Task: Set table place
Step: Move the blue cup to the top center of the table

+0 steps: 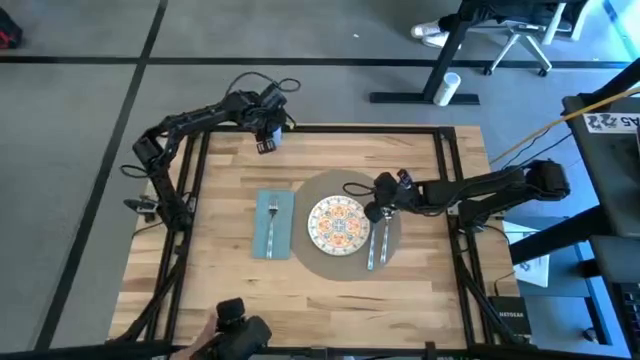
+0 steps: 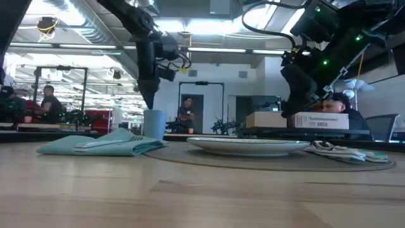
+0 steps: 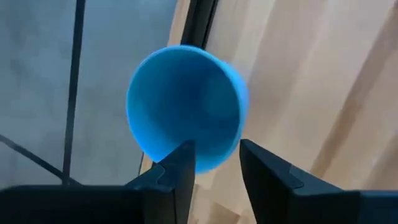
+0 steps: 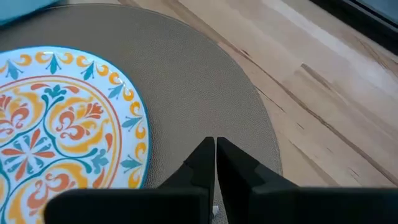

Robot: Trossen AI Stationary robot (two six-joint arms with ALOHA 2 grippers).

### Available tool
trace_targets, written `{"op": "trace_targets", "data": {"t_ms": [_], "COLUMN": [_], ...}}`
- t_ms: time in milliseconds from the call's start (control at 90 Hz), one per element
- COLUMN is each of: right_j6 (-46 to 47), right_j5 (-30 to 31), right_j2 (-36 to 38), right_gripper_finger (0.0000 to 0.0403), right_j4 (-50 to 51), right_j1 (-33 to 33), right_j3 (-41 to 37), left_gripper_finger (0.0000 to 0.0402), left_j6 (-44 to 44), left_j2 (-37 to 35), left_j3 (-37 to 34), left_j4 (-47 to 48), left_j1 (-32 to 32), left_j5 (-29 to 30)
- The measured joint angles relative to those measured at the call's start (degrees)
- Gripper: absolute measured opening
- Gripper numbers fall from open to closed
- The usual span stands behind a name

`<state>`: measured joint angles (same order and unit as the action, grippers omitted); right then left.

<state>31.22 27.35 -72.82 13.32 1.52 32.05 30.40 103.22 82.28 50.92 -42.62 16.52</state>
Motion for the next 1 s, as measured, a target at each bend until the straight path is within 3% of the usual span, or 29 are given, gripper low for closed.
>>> {"op": "trace_targets", "data": {"t_ms": [278,522,1000], "right_j6": [0.0,-0.2,-2.1], "right_j5": [0.0,0.0,-1.0], "right_j2": [0.0,0.0,0.0], "right_gripper_finger": [0.0003,0.0003,0.0003], "right_j4": [0.0,0.0,0.1], "right_j1": [0.0,0.0,0.0], "right_j3": [0.0,0.0,0.0], "left_gripper_finger": [0.0106,0.001,0.0], "left_j6": [0.7,8.9,26.4], "left_j2": [3.9,3.9,3.9], "left_j3": [0.0,0.0,0.2], "left_j4": [-0.5,-0.4,-9.9], "left_j1": [-0.6,2.8,13.8], "left_j5": [1.0,3.2,4.0]}}
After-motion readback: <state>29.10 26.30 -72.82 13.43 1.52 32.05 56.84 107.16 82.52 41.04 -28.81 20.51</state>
